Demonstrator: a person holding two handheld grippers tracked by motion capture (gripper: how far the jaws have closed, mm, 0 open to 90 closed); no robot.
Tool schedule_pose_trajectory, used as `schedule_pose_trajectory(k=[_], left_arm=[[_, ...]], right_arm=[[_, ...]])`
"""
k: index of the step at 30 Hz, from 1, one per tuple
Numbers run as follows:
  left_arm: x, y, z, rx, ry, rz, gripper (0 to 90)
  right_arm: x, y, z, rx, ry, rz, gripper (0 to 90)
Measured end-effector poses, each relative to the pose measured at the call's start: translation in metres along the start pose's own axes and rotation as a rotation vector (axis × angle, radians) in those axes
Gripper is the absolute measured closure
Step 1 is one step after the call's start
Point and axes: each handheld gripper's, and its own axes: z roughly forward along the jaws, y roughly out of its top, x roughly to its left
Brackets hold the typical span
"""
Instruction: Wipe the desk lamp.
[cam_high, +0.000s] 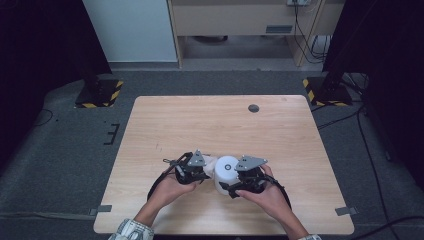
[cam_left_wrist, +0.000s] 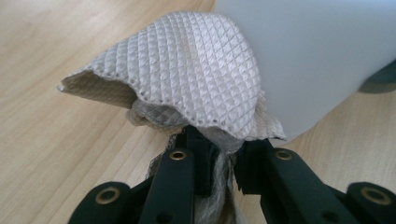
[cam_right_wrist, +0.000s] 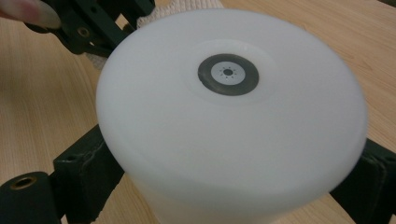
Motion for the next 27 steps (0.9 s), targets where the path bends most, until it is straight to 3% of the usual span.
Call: schedule_pose_trajectory(k=[2,5,8,11,15,18,24,27], left_arm=[[0.0,0.0,0.0,-0.014,0.001,-0.003,78.1],[-0.001,0.007,-0.012,-0.101,0.007,-0.021,78.2],[0.0,0.009,-0.019,-0.124,-0.007,-0.037,78.2],[-0.002,0.007,-0.016,-0.095,-0.005,-0.024,78.2],[-0.005,0.002,-0.002,0.009,0.013,0.028,78.2],[-0.005,0.001,0.002,0.02,0.014,0.027,78.2],[-0.007,0.016,-0.029,-0.126,0.046,0.007,78.2],[-0.007,0.02,-0.029,-0.148,0.052,0.015,78.2]], right_arm=[[0.0,0.0,0.0,0.0,-0.002,0.001,8.8],[0.0,0.0,-0.001,0.001,-0.001,-0.001,8.8],[0.0,0.0,-0.001,0.003,0.0,-0.002,8.8],[0.0,0.0,-0.001,0.005,0.002,-0.002,8.7],[0.0,0.0,-0.001,0.006,0.0,-0.002,8.8],[0.0,0.0,-0.001,0.006,-0.001,-0.002,8.8],[0.002,0.0,-0.001,0.011,-0.002,-0.004,8.8],[0.001,0.0,-0.002,0.011,0.002,-0.007,8.8]])
